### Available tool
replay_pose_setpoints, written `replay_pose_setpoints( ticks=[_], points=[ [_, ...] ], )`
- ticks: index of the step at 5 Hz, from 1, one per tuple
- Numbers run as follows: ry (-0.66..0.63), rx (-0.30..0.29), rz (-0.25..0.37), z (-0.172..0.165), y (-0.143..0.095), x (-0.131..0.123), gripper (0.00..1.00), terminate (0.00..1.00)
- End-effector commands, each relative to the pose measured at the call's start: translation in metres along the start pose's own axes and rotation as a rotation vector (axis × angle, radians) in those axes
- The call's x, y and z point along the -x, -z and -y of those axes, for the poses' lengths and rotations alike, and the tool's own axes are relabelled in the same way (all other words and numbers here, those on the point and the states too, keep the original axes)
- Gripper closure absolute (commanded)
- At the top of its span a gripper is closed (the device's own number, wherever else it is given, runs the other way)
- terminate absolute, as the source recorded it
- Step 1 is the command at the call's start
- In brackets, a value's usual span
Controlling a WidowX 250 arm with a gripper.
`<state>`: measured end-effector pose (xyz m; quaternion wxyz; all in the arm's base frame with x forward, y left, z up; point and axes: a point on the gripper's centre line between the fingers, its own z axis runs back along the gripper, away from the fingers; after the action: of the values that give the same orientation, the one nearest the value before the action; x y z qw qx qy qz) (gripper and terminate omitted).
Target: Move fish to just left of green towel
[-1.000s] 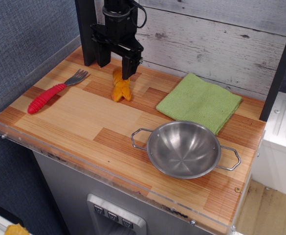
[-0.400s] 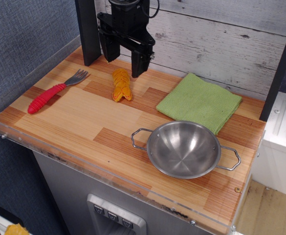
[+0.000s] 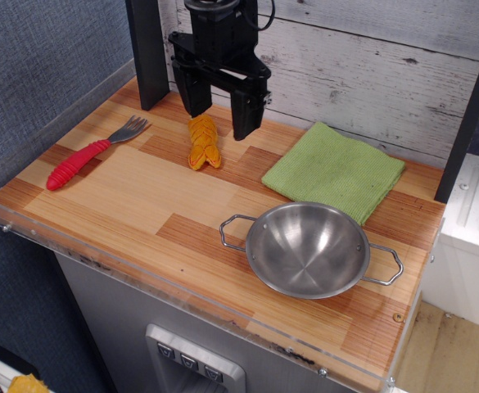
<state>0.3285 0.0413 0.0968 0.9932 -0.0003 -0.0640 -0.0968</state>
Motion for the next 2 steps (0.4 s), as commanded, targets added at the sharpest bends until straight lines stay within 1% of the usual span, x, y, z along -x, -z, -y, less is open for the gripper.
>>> replay_pose_setpoints(
  ticks=[1, 2],
  points=[
    [-0.059, -0.020, 0.059, -0.0024, -0.0237, 0.0197, 0.00, 0.00],
    [0.026, -0.005, -0.029, -0.0042, -0.0270, 0.0182, 0.00, 0.00]
  ],
)
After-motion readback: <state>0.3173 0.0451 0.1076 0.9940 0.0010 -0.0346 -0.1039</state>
